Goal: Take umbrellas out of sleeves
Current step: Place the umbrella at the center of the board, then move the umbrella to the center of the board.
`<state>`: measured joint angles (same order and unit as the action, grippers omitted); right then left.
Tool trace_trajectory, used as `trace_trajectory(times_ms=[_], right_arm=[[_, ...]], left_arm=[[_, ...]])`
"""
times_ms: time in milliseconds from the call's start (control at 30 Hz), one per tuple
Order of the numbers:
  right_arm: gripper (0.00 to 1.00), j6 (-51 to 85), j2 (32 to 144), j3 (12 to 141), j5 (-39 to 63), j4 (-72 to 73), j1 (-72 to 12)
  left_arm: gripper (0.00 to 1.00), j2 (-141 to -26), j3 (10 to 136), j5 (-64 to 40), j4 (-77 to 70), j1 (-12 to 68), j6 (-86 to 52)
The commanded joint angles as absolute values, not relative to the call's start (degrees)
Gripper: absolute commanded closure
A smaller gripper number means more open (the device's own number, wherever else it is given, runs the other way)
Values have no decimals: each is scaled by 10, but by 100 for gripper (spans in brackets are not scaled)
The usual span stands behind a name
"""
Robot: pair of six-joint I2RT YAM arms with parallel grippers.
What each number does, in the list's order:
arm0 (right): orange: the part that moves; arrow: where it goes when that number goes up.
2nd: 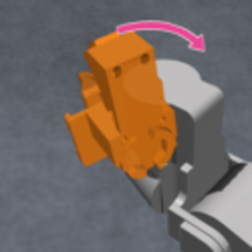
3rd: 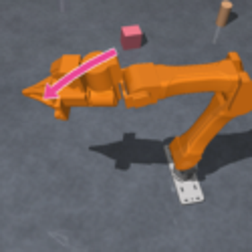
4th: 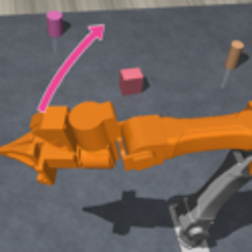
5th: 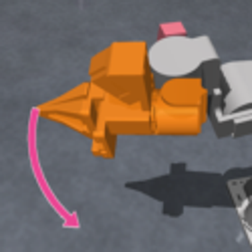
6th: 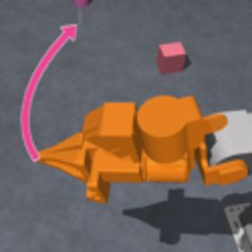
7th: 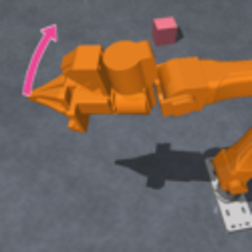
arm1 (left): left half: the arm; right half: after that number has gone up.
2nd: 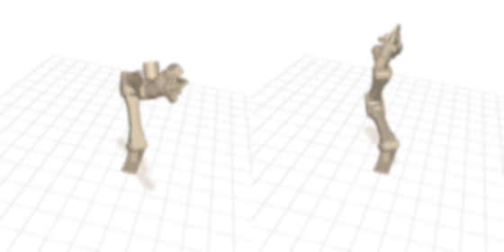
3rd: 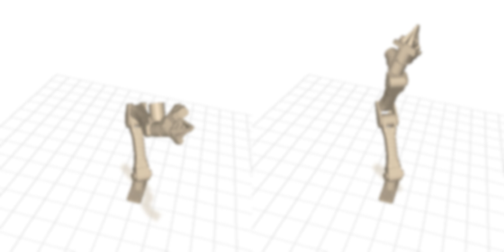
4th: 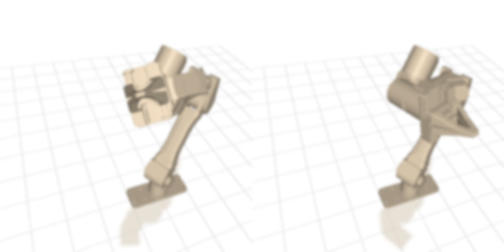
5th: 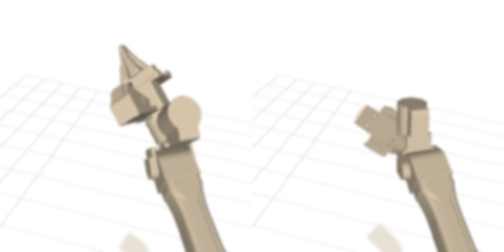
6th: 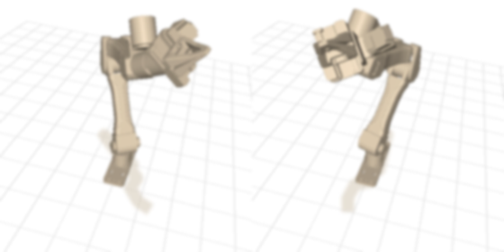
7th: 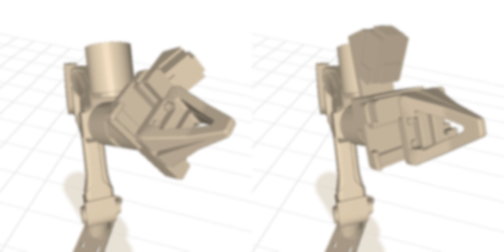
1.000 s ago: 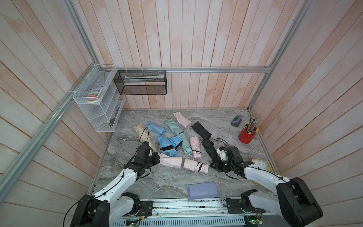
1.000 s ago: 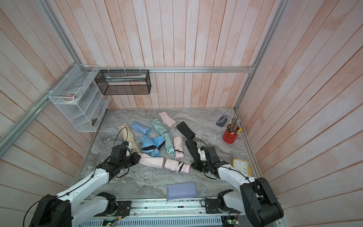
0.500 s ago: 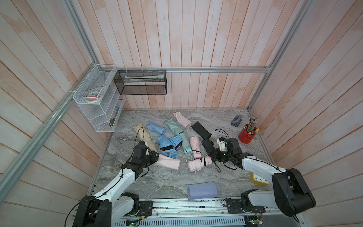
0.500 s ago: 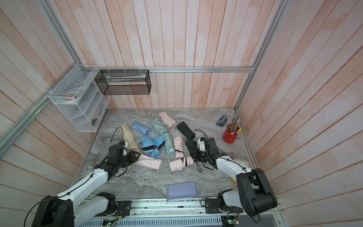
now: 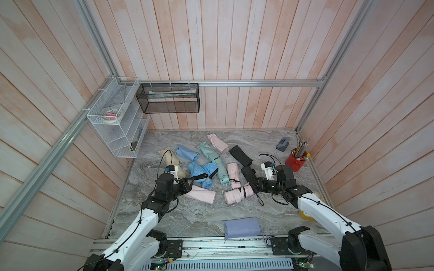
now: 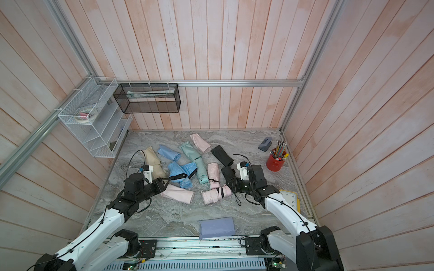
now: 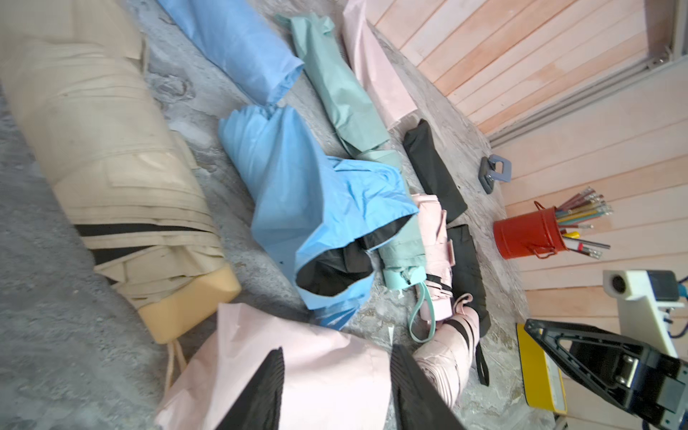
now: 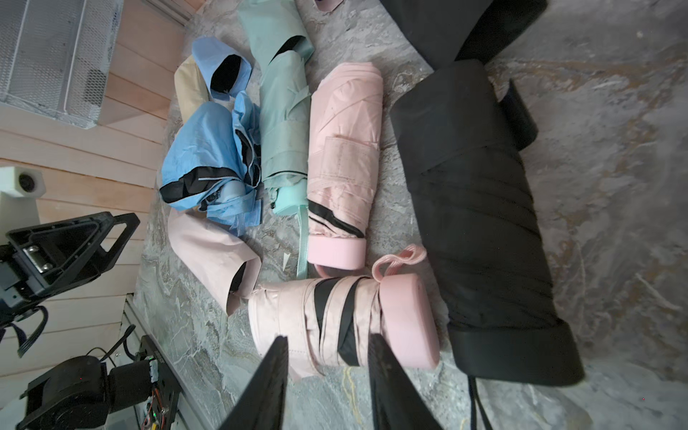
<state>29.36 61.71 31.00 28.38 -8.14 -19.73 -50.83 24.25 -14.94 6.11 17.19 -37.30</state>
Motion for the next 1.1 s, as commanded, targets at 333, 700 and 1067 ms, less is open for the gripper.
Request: trace_trajectory(times_ms=[333, 700, 1067], right_arm=[[50, 327, 586, 269, 241, -220, -357], [49, 423, 519, 240, 241, -298, -395], [47, 452, 442, 224, 249, -413, -395]], left_arm=[[60, -516, 247, -205, 9, 355, -302], [56, -545, 228, -241, 91, 530, -396], [53, -633, 267, -292, 129, 598, -373]])
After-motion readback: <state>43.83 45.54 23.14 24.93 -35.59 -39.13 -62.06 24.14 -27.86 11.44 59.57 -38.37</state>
